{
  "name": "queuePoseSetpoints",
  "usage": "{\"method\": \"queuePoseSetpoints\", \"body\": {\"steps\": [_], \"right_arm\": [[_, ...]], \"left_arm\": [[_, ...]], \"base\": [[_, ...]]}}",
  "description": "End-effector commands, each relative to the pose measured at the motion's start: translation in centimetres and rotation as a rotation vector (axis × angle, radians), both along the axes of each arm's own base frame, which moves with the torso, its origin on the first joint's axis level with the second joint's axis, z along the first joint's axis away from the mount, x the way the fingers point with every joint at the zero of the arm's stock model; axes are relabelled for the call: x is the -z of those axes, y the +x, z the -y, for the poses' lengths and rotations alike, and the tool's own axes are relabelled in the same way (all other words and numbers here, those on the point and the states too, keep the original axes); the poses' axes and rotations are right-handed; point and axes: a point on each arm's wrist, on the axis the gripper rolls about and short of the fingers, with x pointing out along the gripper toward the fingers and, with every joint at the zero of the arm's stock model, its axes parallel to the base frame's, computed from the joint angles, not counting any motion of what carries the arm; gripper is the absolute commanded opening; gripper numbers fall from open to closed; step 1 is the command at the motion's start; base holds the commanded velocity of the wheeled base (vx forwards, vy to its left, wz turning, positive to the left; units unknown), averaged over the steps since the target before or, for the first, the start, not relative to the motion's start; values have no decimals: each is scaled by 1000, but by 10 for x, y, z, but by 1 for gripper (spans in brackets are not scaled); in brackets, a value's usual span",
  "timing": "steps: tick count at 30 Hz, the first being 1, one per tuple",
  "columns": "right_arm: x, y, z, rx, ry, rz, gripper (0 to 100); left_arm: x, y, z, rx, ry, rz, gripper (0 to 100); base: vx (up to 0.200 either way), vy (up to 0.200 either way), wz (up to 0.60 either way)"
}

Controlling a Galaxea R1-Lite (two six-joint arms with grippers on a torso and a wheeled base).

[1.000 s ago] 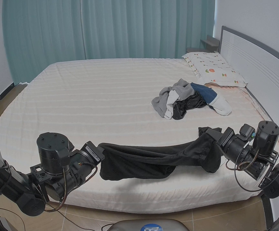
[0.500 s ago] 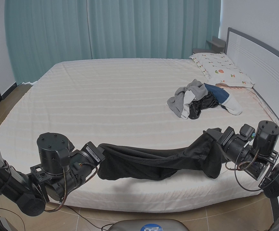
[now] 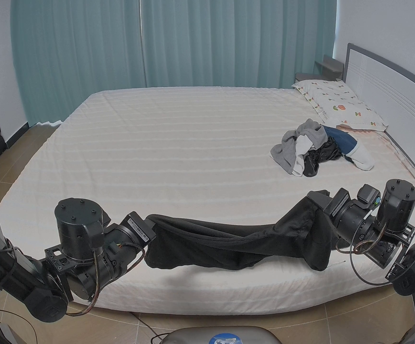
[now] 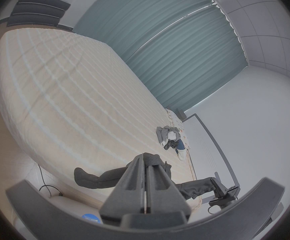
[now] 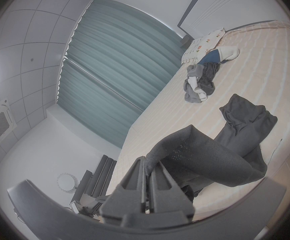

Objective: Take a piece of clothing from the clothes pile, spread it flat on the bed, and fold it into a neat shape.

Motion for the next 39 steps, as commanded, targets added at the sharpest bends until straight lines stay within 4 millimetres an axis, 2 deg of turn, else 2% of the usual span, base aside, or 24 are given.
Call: {"method": "queuePoseSetpoints", "body": {"steps": [1, 10, 28, 35, 39], "right_arm": [[0, 0, 0, -3, -1, -2, 0], [0, 0, 1, 0, 1, 0, 0], [-5, -7, 5, -2, 7, 12, 0], [-5, -12, 5, -9, 1, 13, 0], [-16, -20, 7, -19, 19, 51, 0]], "left_arm": [[-1, -1, 0, 1, 3, 4, 0], [0, -1, -1, 0, 13, 5, 0], [5, -4, 4, 25, 19, -16, 0], [4, -11, 8, 51, 19, -14, 0], [1, -13, 8, 55, 16, -2, 0]], "base": [[0, 200, 0], [0, 200, 0], [0, 0, 0], [-200, 0, 0], [-200, 0, 0]]}}
